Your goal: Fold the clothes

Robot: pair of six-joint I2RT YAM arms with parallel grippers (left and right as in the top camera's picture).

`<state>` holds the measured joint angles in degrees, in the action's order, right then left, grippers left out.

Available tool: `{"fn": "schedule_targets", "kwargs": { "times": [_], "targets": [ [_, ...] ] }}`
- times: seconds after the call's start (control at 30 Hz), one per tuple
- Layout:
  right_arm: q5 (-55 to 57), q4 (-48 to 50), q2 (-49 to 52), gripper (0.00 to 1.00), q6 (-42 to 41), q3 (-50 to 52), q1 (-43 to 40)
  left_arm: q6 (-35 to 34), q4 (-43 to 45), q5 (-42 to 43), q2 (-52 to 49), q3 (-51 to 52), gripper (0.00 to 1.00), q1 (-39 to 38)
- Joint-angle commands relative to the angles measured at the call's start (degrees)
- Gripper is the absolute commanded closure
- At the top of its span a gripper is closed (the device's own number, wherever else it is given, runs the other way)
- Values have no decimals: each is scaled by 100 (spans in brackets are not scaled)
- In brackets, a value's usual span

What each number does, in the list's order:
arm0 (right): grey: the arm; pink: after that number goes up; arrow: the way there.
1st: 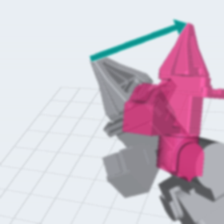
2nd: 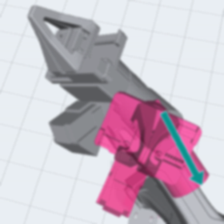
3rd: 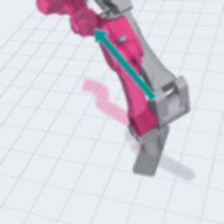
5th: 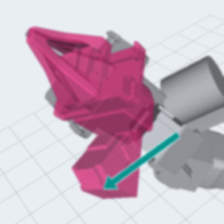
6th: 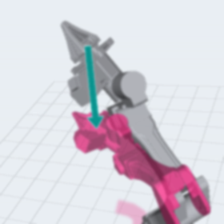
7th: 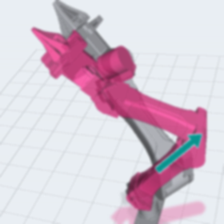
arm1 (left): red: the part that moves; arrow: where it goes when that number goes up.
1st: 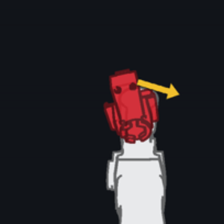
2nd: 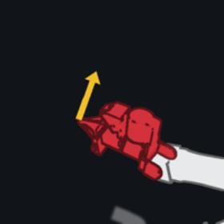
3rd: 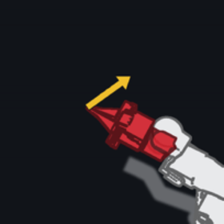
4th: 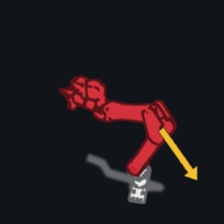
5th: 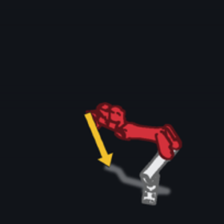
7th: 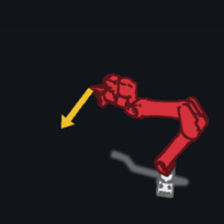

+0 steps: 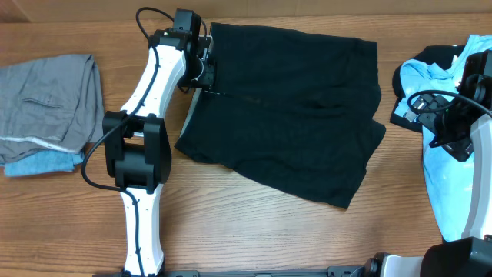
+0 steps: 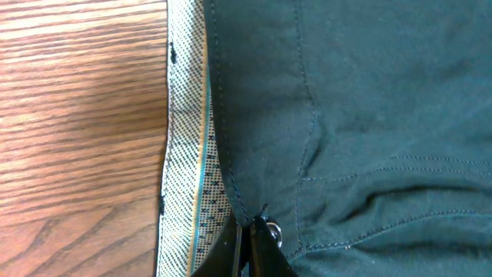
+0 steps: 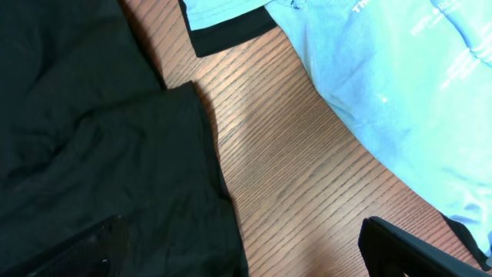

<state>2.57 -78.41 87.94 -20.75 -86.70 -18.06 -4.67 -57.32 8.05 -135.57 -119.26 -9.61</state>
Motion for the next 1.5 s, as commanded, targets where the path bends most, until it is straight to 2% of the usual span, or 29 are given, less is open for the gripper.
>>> {"fn": "schedule_targets", "kwargs": {
  "times": [0.0, 0.2, 0.47, 0.53, 0.63, 0.67, 0.7, 0.73, 0.77, 0.83, 0.87, 0.93, 0.97, 1.03, 1.07, 1.17, 1.47],
  "targets": [
    [57, 33, 20, 0, 20, -72, -33, -564, -28, -745, 2, -107, 96, 87],
    [57, 33, 20, 0, 22, -72, -33, -570, -111, -1410, -9, -94, 96, 66],
    [57, 33, 20, 0, 22, -72, -33, -564, -81, -1829, -13, 68, 94, 70],
    [57, 33, 20, 0, 20, -72, -33, -566, -94, -1945, -13, 98, 77, 70],
    [57, 33, 20, 0, 22, -72, -33, -566, -109, -2052, -13, 107, 60, 70],
    [57, 33, 20, 0, 20, -72, -33, -564, -116, -2170, -13, 107, 43, 70],
    [57, 33, 20, 0, 22, -72, -33, -560, -133, -2341, -13, 107, 35, 70],
    [57, 33, 20, 0, 22, -72, -33, -533, -144, -2474, -13, 107, 20, 70],
    [57, 33, 20, 0, 22, -72, -33, -358, -142, -2494, -9, 98, 0, 70],
    [57, 33, 20, 0, 22, -72, -33, -225, -267, -2354, 13, 37, 1, 70],
    [55, 33, 20, 0, 22, -72, -33, -136, -330, -2114, 35, 9, 5, 70],
    [57, 33, 20, 0, 22, -72, -33, 61, -424, -1318, 70, -15, 22, 79],
    [57, 33, 20, 0, 22, -72, -33, 157, -468, -870, 70, -15, 48, 96],
    [57, 33, 20, 0, 22, -72, -33, 199, -516, -48, 68, -11, 82, 162],
    [57, 31, 20, 0, 22, -72, -33, 201, -522, 256, 68, -11, 85, 195],
    [57, 33, 20, 0, 22, -72, -33, 192, -546, 909, 61, 15, 84, 308],
    [57, 33, 20, 0, 20, -72, -33, 192, -122, 935, 57, 1016, 83, 332]
  ]
}}
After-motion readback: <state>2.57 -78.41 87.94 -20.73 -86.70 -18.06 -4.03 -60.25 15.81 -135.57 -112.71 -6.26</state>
